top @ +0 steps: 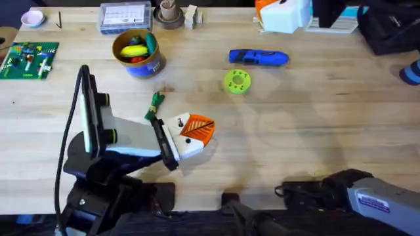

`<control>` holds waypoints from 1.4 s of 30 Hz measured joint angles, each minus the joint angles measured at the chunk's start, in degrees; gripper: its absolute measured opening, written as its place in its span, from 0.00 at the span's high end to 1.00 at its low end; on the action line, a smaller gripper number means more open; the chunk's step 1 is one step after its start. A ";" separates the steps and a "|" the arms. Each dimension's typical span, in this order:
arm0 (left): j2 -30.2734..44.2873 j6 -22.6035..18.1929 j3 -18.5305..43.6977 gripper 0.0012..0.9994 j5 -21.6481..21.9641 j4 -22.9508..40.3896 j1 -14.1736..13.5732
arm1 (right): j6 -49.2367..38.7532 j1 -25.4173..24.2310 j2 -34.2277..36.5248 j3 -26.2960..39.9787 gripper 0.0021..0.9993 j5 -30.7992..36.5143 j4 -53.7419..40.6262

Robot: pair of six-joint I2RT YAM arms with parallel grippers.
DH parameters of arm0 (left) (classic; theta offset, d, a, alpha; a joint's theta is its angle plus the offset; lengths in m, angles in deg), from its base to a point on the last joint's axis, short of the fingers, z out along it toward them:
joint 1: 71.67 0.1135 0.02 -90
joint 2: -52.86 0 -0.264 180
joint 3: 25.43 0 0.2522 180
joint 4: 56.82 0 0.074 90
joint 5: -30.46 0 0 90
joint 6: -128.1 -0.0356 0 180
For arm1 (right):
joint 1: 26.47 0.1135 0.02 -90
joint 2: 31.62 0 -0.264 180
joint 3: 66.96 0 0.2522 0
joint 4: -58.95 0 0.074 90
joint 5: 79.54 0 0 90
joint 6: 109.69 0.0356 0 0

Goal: Pick up the gripper from the table and insert it into the empty holder that is missing its gripper. Then pick up a screw, insert it into the mounting hole, and use the screwdriver to tighten it. Finally, clean up the table by picking up the vegetable and placing it into the bucket.

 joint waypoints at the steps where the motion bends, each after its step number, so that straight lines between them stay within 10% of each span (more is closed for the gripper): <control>1: 0.00 0.00 0.00 0.99 0.00 0.00 0.00 | 1.73 0.00 -0.14 0.00 0.01 -2.60 -0.45; 16: 0.00 0.00 0.00 0.99 0.20 -0.04 0.00 | 21.45 9.57 2.69 0.00 0.01 -22.75 -12.20; 30: 0.00 0.00 0.00 0.99 0.20 -0.04 0.00 | 14.26 29.10 6.59 0.00 0.02 -11.87 -15.28; 42: 0.00 0.00 0.00 0.99 0.20 -0.04 0.00 | 12.57 35.41 12.74 0.00 0.28 -6.10 -10.67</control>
